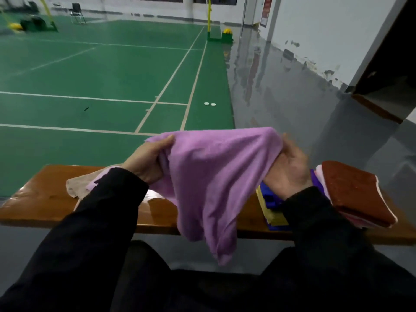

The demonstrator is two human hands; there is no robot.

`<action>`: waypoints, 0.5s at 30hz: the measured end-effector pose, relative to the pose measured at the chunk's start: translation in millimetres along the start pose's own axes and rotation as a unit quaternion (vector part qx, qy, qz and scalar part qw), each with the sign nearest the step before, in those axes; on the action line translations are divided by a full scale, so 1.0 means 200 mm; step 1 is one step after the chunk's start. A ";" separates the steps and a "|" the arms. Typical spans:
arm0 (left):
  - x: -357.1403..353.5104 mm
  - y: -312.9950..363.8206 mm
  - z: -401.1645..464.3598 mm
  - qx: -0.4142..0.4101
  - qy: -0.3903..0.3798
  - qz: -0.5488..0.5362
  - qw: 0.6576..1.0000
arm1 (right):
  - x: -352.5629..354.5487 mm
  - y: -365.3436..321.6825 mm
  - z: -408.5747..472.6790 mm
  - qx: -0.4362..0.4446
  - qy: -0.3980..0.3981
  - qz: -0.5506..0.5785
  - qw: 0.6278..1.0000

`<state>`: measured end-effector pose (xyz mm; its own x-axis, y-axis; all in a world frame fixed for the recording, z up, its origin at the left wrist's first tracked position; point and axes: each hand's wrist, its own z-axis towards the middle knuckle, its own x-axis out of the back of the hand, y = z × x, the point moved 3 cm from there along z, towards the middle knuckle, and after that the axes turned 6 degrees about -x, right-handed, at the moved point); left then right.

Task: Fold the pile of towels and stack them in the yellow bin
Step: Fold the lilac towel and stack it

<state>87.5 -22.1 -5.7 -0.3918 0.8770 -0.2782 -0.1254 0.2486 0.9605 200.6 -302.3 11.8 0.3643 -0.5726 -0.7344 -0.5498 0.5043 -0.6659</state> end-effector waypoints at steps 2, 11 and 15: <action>0.01 0.03 0.01 -0.035 0.001 0.200 0.979 | -0.01 -0.07 0.04 0.030 -0.005 0.003 1.000; -0.02 0.05 -0.10 -0.002 -0.064 -0.036 0.997 | -0.13 -0.29 0.11 0.082 -0.043 -0.041 0.995; -0.03 0.14 -0.03 -0.139 0.051 0.363 0.920 | -0.13 -0.38 0.11 0.121 -0.035 -0.096 0.987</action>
<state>81.3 -21.8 22.4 -0.5458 0.7236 0.4224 -0.0193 -0.5148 0.8571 250.4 -311.3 79.4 0.4998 -0.6307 -0.5936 -0.2731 0.5357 -0.7991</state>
